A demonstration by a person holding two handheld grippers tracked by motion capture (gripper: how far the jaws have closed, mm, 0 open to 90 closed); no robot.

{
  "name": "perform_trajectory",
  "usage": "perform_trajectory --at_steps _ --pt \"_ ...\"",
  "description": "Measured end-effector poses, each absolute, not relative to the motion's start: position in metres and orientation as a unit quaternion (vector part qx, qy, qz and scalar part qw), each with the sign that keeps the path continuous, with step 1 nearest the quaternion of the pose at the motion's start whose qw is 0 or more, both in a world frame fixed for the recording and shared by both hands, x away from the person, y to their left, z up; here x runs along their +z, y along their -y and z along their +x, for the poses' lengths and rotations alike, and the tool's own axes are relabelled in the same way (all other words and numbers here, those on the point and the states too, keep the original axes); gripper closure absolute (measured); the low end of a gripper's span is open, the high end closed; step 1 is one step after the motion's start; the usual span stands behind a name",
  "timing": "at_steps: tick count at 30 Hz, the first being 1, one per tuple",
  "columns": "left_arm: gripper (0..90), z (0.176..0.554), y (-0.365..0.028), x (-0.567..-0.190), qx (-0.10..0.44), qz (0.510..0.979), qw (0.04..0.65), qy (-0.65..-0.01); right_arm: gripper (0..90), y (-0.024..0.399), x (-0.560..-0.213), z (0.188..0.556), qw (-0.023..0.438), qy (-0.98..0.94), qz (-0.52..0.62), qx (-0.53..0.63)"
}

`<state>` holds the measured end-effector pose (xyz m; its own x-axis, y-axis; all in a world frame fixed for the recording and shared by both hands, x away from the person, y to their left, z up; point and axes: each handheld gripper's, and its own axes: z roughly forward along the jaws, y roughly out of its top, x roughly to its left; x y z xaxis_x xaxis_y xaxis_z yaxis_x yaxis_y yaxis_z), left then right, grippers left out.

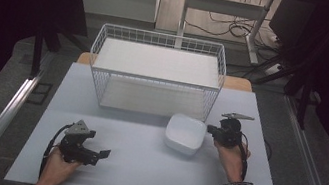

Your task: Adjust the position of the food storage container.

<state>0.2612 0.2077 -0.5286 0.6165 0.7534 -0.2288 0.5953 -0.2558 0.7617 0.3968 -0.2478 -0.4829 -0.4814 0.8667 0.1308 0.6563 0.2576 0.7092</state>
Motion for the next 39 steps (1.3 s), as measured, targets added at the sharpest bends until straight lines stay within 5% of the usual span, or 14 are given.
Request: perform_trajectory --at_steps 3,10,21,27,39 --pt "7.9 0.265 -0.206 -0.526 0.089 0.788 0.437 -0.425 89.2 0.245 -0.484 0.398 0.142 -0.777 0.490 0.369" --pt "33.4 0.285 -0.186 -0.520 0.098 0.797 0.428 -0.415 89.2 0.233 -0.486 0.399 0.134 -0.783 0.481 0.370" --pt "90.0 0.331 -0.151 -0.517 0.048 0.782 0.455 -0.422 89.2 0.203 -0.491 0.394 0.107 -0.802 0.459 0.368" --pt "90.0 0.353 -0.123 -0.526 0.037 0.781 0.447 -0.435 89.3 0.190 -0.492 0.387 0.092 -0.805 0.453 0.373" --pt "90.0 0.341 -0.138 -0.521 0.042 0.786 0.427 -0.445 89.1 0.161 -0.494 0.366 0.078 -0.837 0.403 0.363"
